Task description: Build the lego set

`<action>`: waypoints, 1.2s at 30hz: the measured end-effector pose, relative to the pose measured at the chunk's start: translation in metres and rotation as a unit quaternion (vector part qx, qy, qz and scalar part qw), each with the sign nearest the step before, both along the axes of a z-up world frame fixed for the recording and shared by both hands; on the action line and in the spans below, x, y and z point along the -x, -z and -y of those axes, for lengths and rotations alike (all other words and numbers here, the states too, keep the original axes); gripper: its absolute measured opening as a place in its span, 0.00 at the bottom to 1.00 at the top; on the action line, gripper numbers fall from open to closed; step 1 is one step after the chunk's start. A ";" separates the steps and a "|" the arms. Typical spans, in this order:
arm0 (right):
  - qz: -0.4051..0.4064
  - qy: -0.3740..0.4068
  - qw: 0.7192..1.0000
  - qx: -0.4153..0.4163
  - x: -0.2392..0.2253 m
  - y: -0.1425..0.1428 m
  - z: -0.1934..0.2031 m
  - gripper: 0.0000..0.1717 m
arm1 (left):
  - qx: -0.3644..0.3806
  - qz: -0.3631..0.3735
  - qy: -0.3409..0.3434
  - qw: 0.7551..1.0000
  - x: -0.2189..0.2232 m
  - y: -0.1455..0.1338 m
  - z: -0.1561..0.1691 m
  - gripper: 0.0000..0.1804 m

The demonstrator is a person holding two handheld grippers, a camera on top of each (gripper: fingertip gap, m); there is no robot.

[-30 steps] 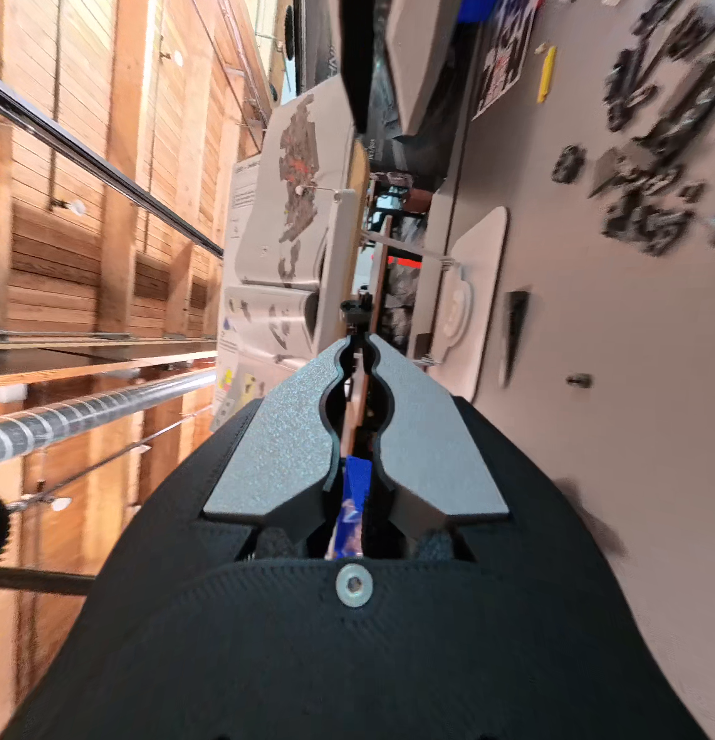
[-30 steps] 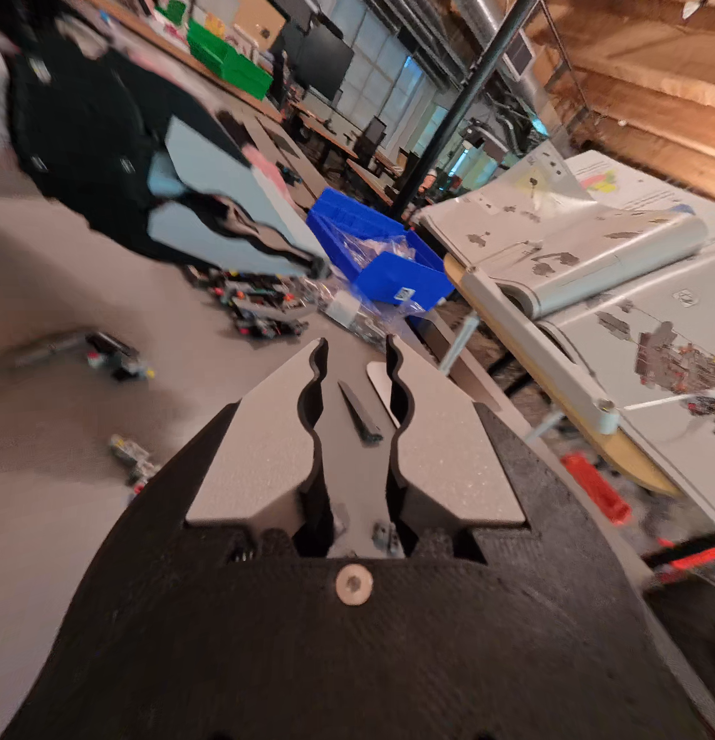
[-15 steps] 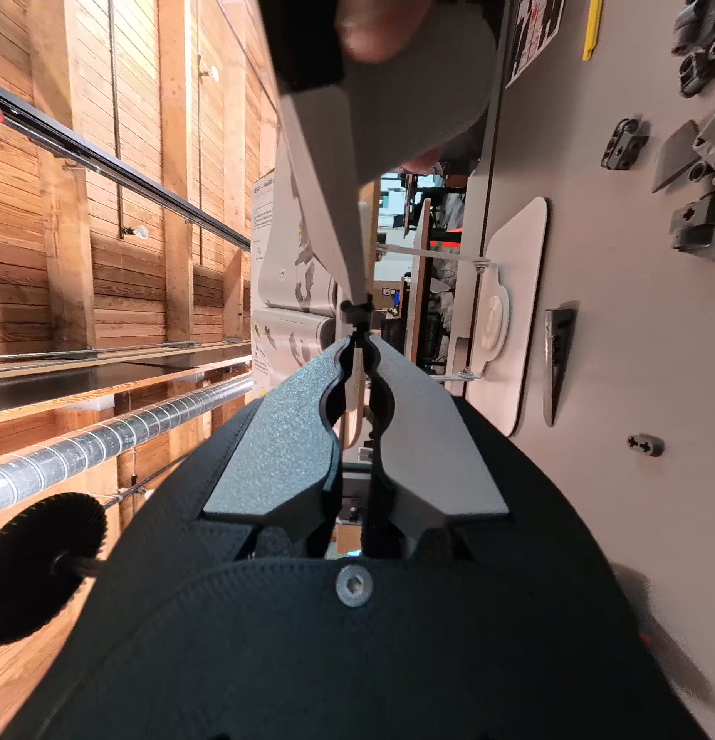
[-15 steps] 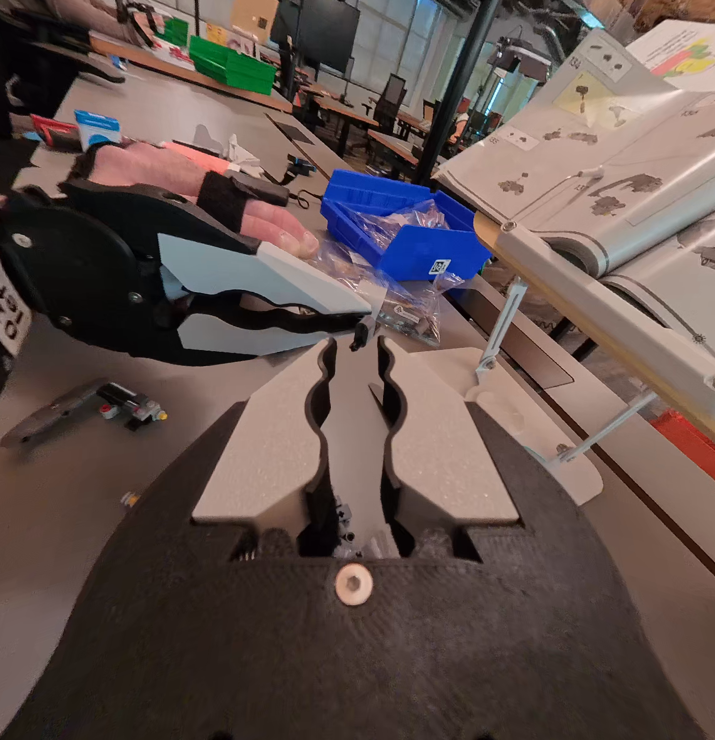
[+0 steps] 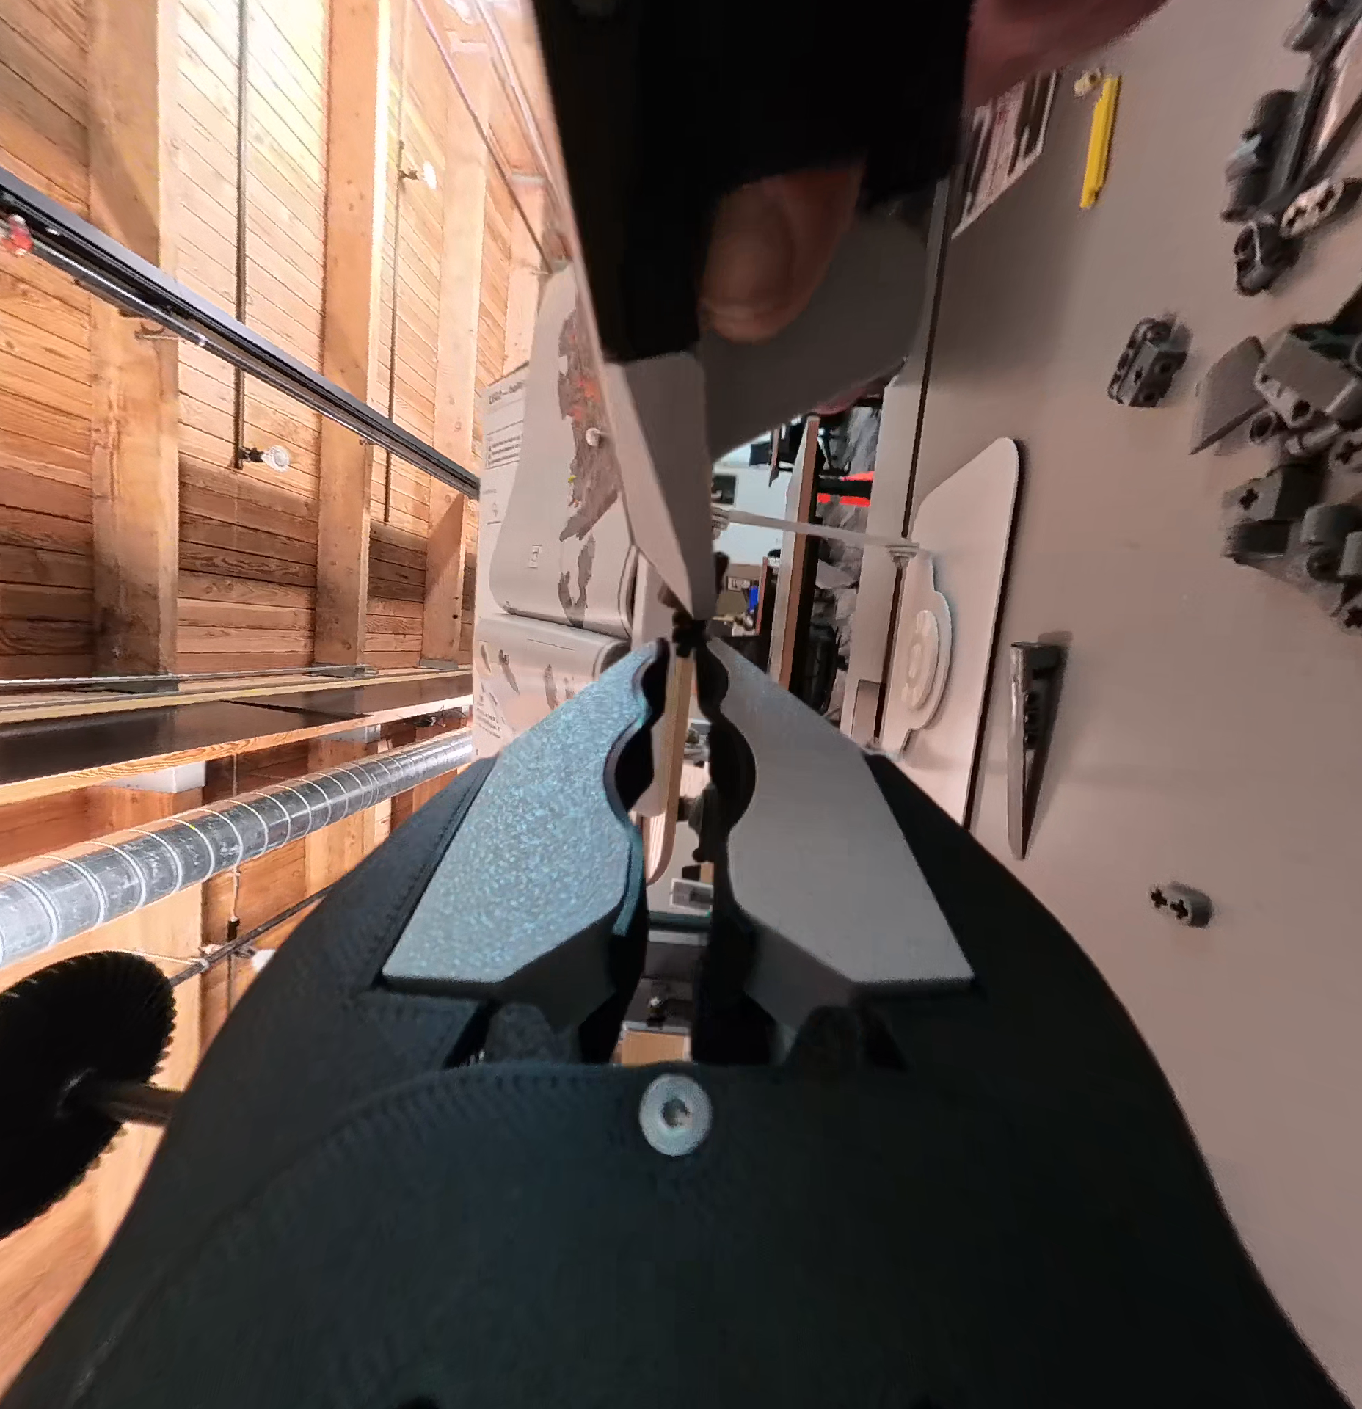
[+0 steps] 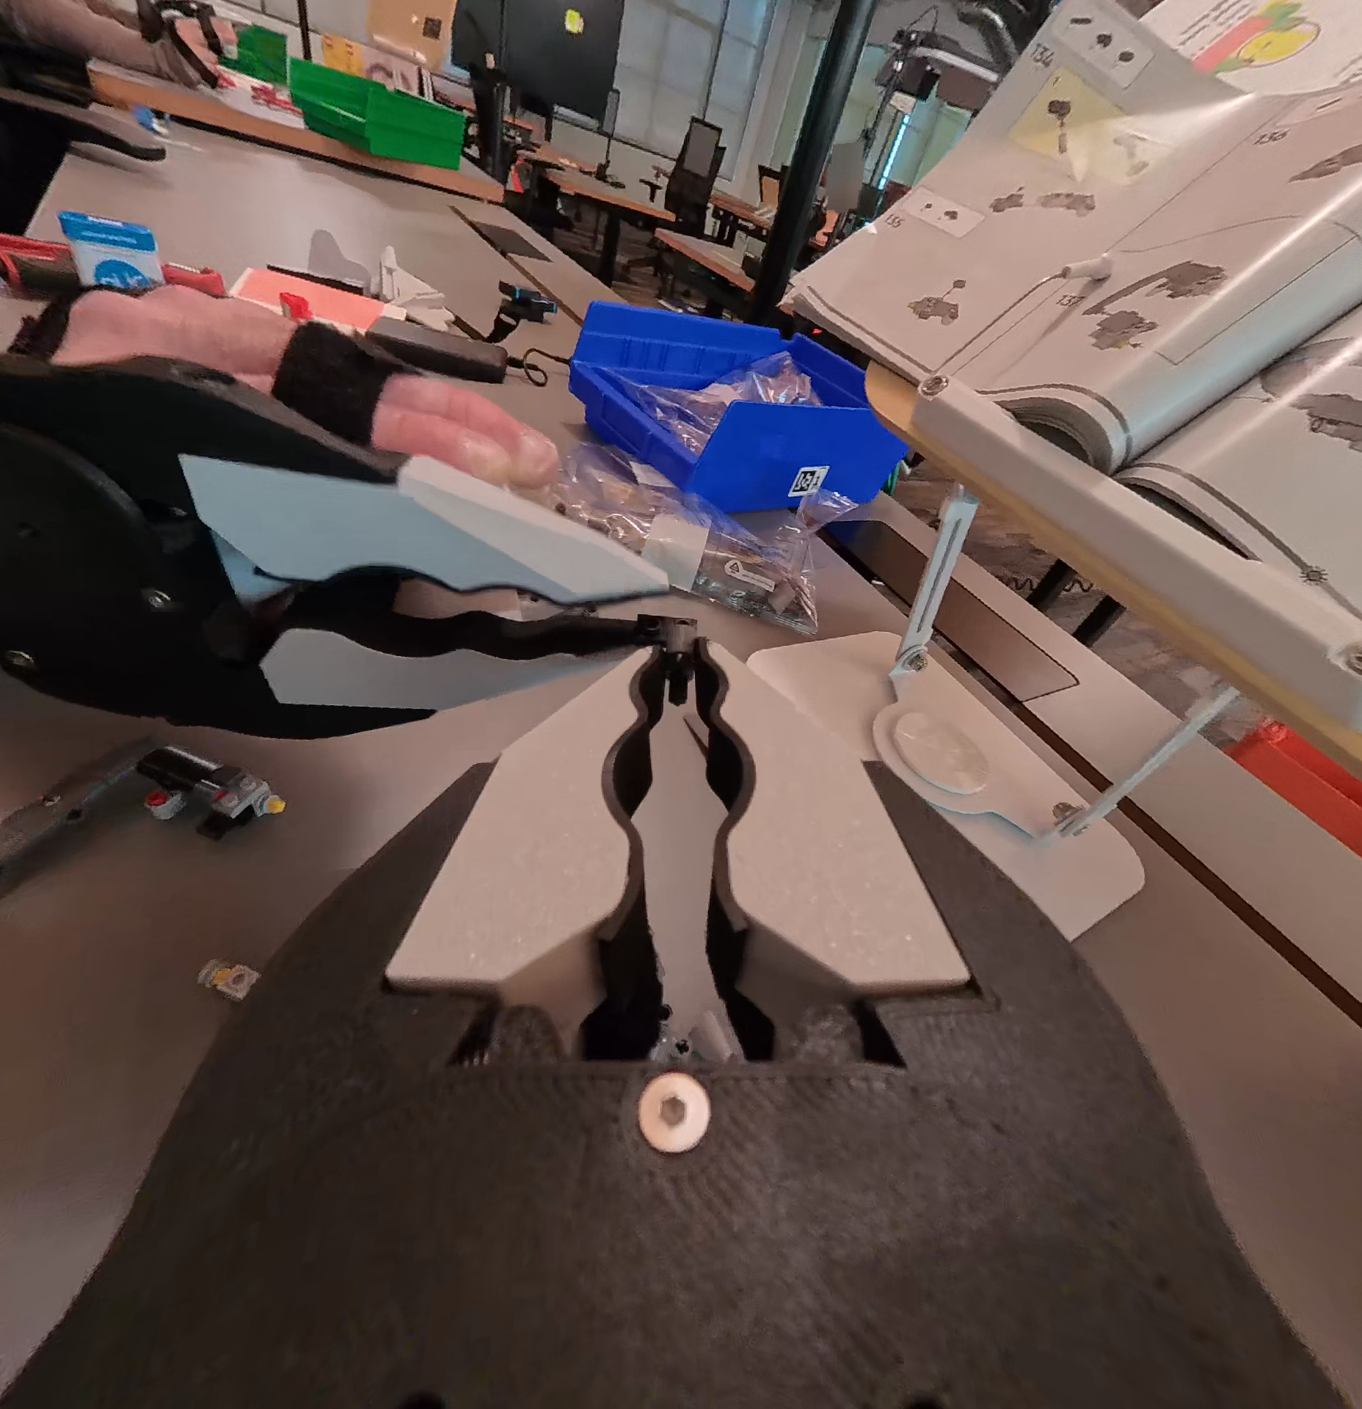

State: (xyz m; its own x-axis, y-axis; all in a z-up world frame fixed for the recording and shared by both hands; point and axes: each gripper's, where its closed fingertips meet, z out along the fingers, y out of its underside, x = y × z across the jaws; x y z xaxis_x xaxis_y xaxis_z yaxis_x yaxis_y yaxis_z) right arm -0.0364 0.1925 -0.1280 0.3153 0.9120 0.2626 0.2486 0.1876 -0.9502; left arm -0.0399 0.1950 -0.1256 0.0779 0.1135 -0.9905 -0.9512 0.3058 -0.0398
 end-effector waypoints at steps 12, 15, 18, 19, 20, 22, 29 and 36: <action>0.083 -0.050 0.995 0.035 -0.004 0.032 0.014 0.03 | 0.062 0.108 -0.035 0.992 0.063 -0.014 -0.014 0.10; 0.151 -0.077 0.985 0.037 0.007 0.058 0.026 0.02 | 0.073 0.149 -0.051 0.985 0.084 -0.018 -0.021 0.08; 0.215 -0.106 0.970 0.048 0.018 0.084 0.037 0.03 | 0.087 0.169 -0.053 0.980 0.092 -0.015 -0.025 0.05; 0.234 -0.114 0.964 0.053 0.022 0.092 0.040 0.02 | 0.092 0.172 -0.052 0.979 0.093 -0.014 -0.025 0.05; 0.252 -0.121 0.959 0.054 0.024 0.100 0.042 0.03 | 0.096 0.172 -0.053 0.979 0.094 -0.012 -0.026 0.04; 0.278 -0.134 0.950 0.054 0.029 0.110 0.046 0.03 | 0.105 0.174 -0.052 0.978 0.094 -0.008 -0.027 0.05; 0.332 -0.128 0.934 0.023 0.031 0.130 0.043 0.03 | 0.125 0.182 -0.052 0.974 0.093 0.001 -0.033 0.04; 0.332 -0.107 0.937 -0.009 0.031 0.131 0.037 0.08 | 0.138 0.181 -0.054 0.972 0.089 0.011 -0.039 0.06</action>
State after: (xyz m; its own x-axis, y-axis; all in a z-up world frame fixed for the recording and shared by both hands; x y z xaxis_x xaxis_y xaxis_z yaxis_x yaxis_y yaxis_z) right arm -0.0676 0.1556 -0.2591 -0.1134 0.9291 0.3521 0.7381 0.3160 -0.5961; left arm -0.1293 0.2344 -0.1370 0.4303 -0.1246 -0.8940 -0.8854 0.1343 -0.4449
